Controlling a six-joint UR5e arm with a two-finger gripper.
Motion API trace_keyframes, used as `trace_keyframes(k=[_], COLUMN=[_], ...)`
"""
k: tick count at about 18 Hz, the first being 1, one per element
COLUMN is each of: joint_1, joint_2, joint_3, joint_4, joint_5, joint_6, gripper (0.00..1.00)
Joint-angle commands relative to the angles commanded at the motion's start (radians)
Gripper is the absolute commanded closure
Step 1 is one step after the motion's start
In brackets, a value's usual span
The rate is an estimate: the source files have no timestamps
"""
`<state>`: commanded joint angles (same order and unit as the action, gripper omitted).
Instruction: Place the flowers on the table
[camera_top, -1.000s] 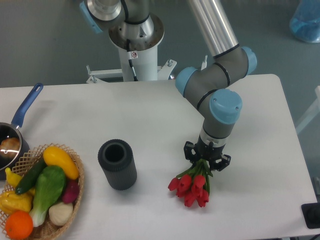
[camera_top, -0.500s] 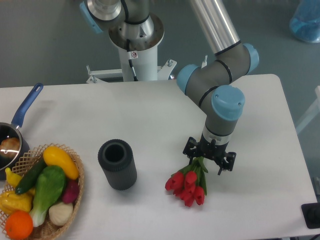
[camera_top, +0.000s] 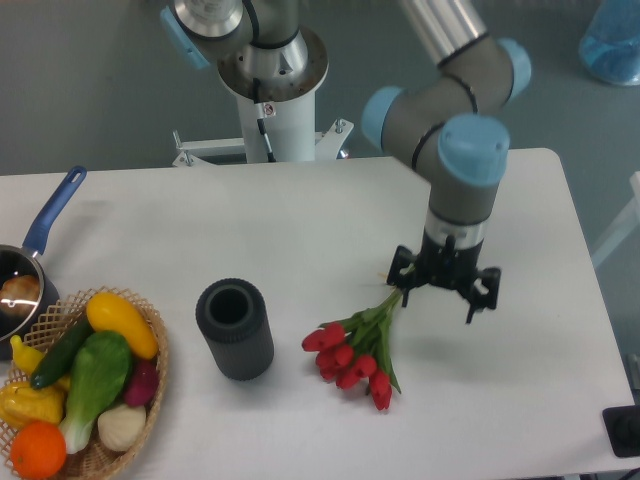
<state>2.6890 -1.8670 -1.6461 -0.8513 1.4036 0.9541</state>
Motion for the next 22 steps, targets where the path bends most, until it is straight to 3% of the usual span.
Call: trace_keyframes(k=[3, 7, 17, 22], joint_1=[0.023, 0.055, 0.100, 0.120], joint_2=[0.038, 0.066, 0.140, 0.164], joint_3=[0.023, 0.025, -0.020, -0.055], joint_4=[0.000, -0.005, -0.023, -0.018], joint_5=[0.002, 0.003, 0.109, 0.110], joint_6=[0.005, 0.145, 0.389, 0.403], gripper=[0.00, 0.00, 0.00, 0.00])
